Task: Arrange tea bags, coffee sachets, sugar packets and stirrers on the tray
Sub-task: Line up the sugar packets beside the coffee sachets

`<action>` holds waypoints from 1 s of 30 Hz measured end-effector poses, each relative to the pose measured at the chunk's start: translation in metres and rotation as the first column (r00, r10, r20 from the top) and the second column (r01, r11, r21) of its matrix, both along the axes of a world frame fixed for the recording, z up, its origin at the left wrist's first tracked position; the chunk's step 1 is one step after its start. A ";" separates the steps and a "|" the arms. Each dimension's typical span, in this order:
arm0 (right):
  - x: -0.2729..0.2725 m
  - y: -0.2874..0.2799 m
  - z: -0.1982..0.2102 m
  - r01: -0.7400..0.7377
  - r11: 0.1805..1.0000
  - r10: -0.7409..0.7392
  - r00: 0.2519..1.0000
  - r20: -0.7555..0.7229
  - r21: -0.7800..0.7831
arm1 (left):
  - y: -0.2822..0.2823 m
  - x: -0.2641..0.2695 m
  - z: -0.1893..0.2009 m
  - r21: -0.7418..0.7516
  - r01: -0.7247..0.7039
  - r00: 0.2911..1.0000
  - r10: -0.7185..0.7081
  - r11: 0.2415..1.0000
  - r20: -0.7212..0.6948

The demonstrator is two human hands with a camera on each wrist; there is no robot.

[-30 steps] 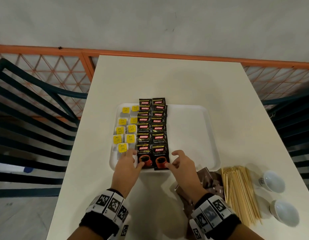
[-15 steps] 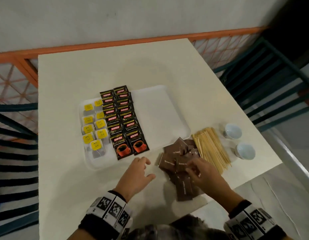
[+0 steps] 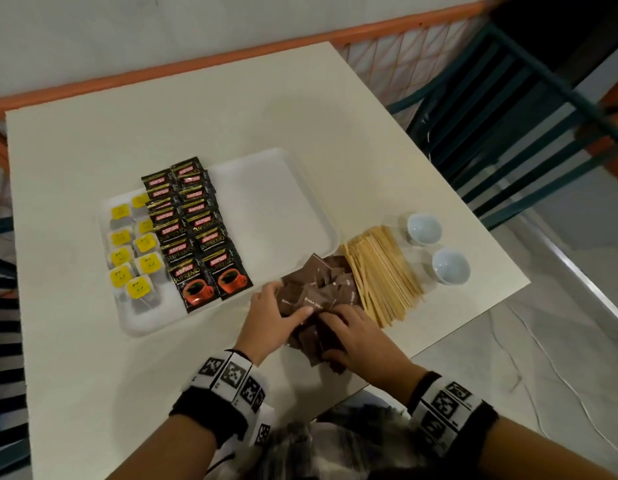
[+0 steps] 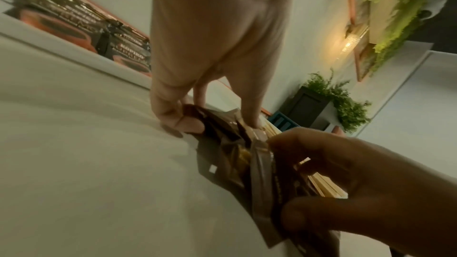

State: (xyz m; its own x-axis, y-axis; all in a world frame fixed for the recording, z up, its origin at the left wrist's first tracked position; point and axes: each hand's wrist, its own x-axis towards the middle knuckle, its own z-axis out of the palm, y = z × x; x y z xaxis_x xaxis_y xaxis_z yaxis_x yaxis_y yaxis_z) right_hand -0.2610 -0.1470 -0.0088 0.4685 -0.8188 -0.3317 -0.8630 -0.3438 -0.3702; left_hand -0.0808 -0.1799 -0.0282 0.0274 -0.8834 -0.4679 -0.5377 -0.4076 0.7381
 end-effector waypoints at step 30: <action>0.083 -0.083 0.041 -0.075 0.702 -0.459 0.712 0.531 0.708 | 0.021 0.026 0.062 0.138 -0.532 0.568 0.473 0.836 -0.674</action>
State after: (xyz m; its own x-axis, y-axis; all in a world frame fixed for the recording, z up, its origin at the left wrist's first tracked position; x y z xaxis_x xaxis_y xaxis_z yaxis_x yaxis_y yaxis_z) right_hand -0.1782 -0.2299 0.0325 0.6269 -0.6094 -0.4855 -0.3305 0.3562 -0.8740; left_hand -0.0550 -0.1587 0.0334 0.1913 -0.8560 -0.4802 0.3749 -0.3885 0.8418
